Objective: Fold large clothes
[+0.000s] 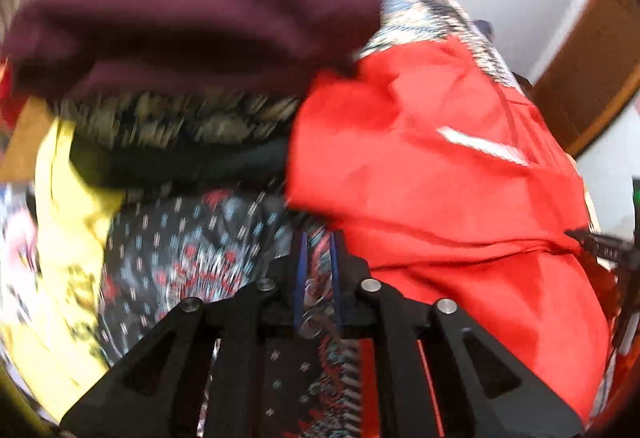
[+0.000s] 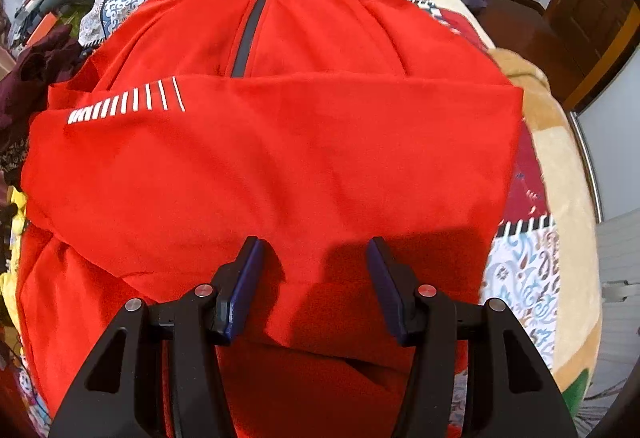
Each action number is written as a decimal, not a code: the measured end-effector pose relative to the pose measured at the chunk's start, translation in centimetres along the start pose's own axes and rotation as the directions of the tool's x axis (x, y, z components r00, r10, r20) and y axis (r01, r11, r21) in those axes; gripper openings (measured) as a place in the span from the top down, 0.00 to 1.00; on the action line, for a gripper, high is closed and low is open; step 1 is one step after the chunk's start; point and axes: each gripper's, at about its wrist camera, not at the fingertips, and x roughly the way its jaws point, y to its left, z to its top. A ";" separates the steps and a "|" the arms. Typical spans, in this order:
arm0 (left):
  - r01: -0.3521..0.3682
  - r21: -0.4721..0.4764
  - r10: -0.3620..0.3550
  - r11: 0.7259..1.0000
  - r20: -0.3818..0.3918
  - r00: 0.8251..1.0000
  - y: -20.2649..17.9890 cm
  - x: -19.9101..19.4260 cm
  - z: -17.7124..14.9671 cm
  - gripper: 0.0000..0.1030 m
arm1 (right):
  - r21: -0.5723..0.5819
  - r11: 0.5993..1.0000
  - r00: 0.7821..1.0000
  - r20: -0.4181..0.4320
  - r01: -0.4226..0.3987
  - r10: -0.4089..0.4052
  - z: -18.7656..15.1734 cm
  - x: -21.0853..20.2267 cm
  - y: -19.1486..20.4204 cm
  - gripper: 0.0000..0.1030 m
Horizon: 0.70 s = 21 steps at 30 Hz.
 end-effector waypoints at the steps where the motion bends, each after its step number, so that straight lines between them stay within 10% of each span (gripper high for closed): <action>1: 0.003 0.033 -0.004 0.999 0.017 1.000 -1.0 -0.5 0.6 0.85 | -0.005 1.000 1.000 0.008 0.006 -0.006 0.2 -0.3 0.0 0.51; 5: 0.017 0.123 -0.027 0.992 0.074 0.997 -4.0 -1.3 2.8 0.65 | -0.021 0.999 0.998 0.065 0.025 -0.024 1.7 -2.0 -0.3 0.51; 21: 0.136 0.244 -0.154 0.960 0.054 0.987 -13.0 4.5 16.2 0.53 | -0.027 0.998 0.965 0.259 0.058 -0.049 10.1 -5.0 -0.9 0.51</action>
